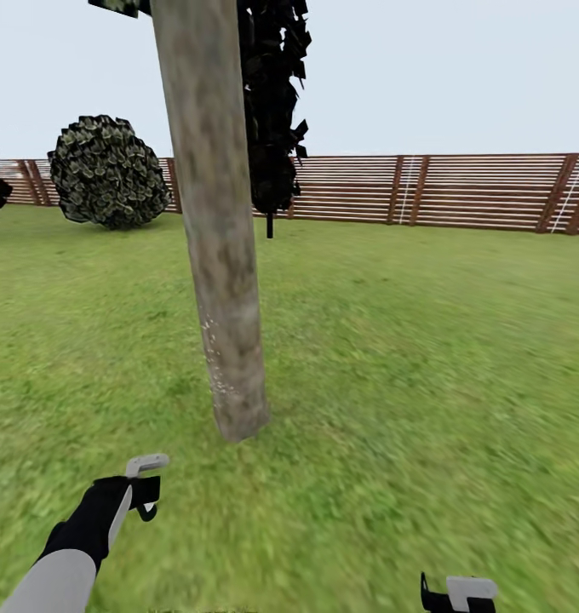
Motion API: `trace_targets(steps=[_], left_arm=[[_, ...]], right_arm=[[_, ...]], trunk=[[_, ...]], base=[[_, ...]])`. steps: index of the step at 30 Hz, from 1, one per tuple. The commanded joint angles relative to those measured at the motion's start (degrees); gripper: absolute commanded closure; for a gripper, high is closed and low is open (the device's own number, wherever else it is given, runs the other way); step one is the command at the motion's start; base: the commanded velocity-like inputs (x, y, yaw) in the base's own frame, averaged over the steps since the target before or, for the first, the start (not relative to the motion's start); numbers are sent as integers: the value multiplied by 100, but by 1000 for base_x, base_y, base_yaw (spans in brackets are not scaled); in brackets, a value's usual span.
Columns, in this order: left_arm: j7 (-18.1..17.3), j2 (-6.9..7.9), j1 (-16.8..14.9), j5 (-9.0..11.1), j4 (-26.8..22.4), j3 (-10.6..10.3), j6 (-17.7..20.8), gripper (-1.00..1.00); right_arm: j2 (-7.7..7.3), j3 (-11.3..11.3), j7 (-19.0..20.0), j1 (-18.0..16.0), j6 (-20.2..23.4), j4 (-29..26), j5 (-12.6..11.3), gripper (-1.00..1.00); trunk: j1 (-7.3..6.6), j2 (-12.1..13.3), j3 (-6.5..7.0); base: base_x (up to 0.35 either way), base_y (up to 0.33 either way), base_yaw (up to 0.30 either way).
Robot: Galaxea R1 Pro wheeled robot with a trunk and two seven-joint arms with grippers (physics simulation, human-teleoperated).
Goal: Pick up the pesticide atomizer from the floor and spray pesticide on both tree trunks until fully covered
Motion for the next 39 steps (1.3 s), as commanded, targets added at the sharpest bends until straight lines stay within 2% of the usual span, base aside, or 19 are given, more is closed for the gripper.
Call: trace_targets(steps=[1, 13, 17, 27, 39], left_arm=[[-14, -6, -5, -77, -9, 19, 21, 100], [20, 14, 12, -104, 42, 8, -99, 100], [20, 4, 12, -112, 76, -4, -349, 100], [23, -64, 12, -117, 19, -43, -386, 100], [23, -56, 3, -129, -5, -82, -404, 100]], right_arm=[[-1, -24, -34, -4, -13, 8, 64, -100], [8, -20, -34, -4, -13, 8, 70, -100], [8, -25, -34, -4, -13, 8, 70, -100], [-17, -28, -39, -4, -13, -7, 62, -100], [-44, -28, -31, -4, -13, -9, 71, -100]], trunk=[[-1, -2, -5], [-1, -2, -5], [-1, -2, -5], [-1, -2, -5], [-1, -2, -5]], base=[[0, -227, 277], [3, -268, 82], [162, -231, 236], [165, -225, 267], [19, -274, 25]])
